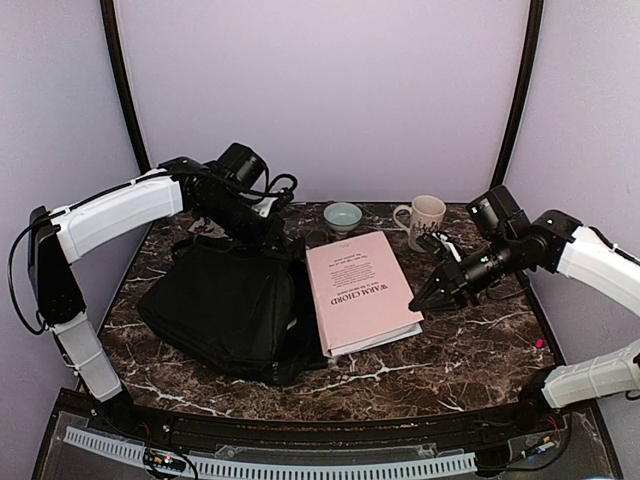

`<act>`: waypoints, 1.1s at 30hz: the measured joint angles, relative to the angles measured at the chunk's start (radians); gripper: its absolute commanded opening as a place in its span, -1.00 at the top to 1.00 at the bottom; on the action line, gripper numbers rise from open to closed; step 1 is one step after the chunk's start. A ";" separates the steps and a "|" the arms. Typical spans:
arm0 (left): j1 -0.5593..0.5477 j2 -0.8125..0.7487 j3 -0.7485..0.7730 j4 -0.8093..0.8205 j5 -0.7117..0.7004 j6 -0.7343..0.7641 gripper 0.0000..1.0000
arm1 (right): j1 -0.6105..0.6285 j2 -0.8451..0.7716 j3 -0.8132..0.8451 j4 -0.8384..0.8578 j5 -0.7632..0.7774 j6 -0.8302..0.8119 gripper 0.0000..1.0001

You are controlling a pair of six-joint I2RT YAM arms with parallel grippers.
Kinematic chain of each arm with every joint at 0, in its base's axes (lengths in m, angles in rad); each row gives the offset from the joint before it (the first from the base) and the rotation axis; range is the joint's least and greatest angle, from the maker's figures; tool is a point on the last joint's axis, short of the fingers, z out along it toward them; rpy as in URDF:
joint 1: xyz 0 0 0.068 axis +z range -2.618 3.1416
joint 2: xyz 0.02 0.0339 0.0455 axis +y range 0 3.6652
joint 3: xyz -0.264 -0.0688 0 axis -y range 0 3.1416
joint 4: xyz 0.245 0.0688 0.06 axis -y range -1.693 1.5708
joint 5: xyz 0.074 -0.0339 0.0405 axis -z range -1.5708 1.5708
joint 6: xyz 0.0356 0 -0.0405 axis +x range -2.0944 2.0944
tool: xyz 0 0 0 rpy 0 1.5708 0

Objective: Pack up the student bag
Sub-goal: Place the book in the largest pocket of the bag.

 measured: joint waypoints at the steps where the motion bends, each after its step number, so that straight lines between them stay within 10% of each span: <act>1: 0.004 -0.001 0.000 -0.002 0.002 0.007 1.00 | 0.008 -0.002 0.006 -0.001 -0.002 0.002 1.00; 33: 0.034 0.005 0.158 -0.123 0.097 0.091 1.00 | 0.140 0.090 0.086 -0.076 -0.025 0.000 1.00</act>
